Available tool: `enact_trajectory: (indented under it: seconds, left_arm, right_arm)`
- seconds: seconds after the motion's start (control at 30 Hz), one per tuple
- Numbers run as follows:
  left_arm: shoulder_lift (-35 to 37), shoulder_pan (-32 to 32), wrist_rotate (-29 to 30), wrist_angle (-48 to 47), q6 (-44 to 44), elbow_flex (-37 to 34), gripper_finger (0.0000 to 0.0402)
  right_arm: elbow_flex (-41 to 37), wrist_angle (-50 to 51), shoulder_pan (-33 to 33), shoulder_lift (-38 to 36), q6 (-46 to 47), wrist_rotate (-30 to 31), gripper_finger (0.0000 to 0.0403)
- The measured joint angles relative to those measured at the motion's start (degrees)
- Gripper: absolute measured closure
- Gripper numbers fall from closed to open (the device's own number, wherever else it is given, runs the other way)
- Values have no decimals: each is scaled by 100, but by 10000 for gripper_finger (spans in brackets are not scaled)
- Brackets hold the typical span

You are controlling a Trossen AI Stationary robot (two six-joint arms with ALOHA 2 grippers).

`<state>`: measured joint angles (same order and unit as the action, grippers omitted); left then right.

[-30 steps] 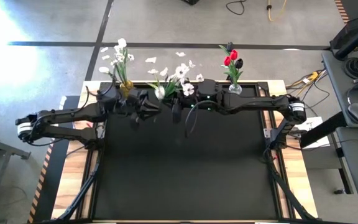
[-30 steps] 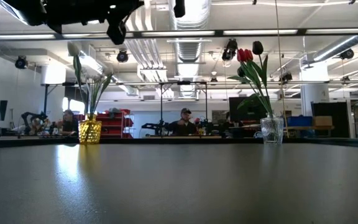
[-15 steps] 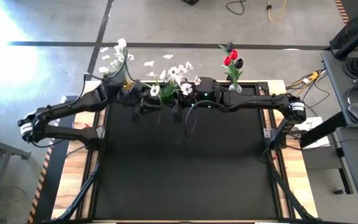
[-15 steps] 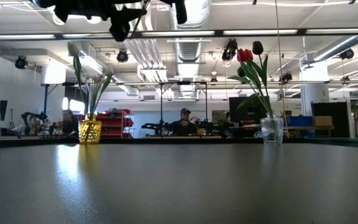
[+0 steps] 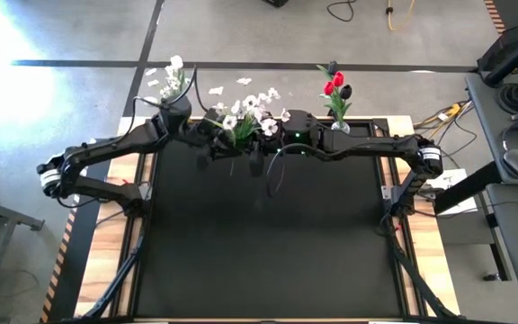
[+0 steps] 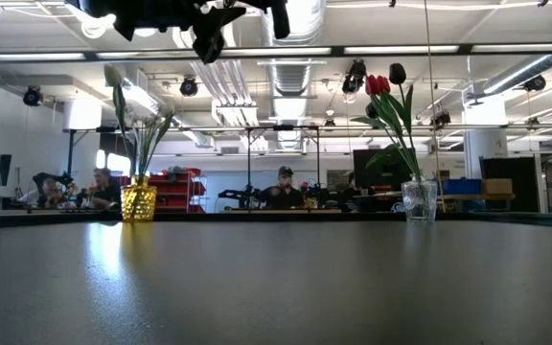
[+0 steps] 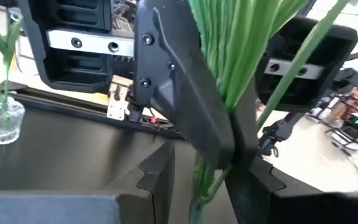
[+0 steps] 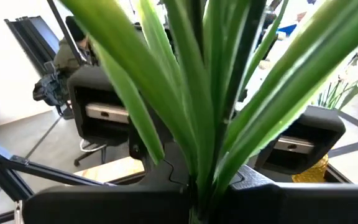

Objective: Sort flowers into vase by color
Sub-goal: Put the white flowers into the yellow vase

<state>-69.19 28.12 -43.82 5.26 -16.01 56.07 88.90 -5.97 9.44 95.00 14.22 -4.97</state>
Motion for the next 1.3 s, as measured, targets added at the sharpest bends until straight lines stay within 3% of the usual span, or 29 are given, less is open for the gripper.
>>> enact_trajectory:
  seconds: [0.2, 0.43, 0.77, 0.87, 1.07, 1.3]
  left_arm:
    - [-19, 250, -351, -20, -139, 50, 293]
    - [-71, 294, -534, 55, -40, 50, 389]
    - [-148, 293, -550, 144, 15, 50, 398]
    - [-148, 284, -526, 96, 32, 50, 399]
    - [-147, 290, -460, 36, 152, 50, 400]
    - [-4, 350, 119, -80, 427, 50, 400]
  right_arm:
    - [-4, 164, 38, 2, -17, 4, 393]
    - [-4, 144, 38, 4, -11, 22, 392]
    - [-4, 136, 39, 4, 74, 61, 387]
    - [26, 160, 36, 5, 129, 54, 363]
    - [336, 381, 34, 9, 116, 48, 279]
    - [1059, 1574, 36, -7, -365, 269, 219]
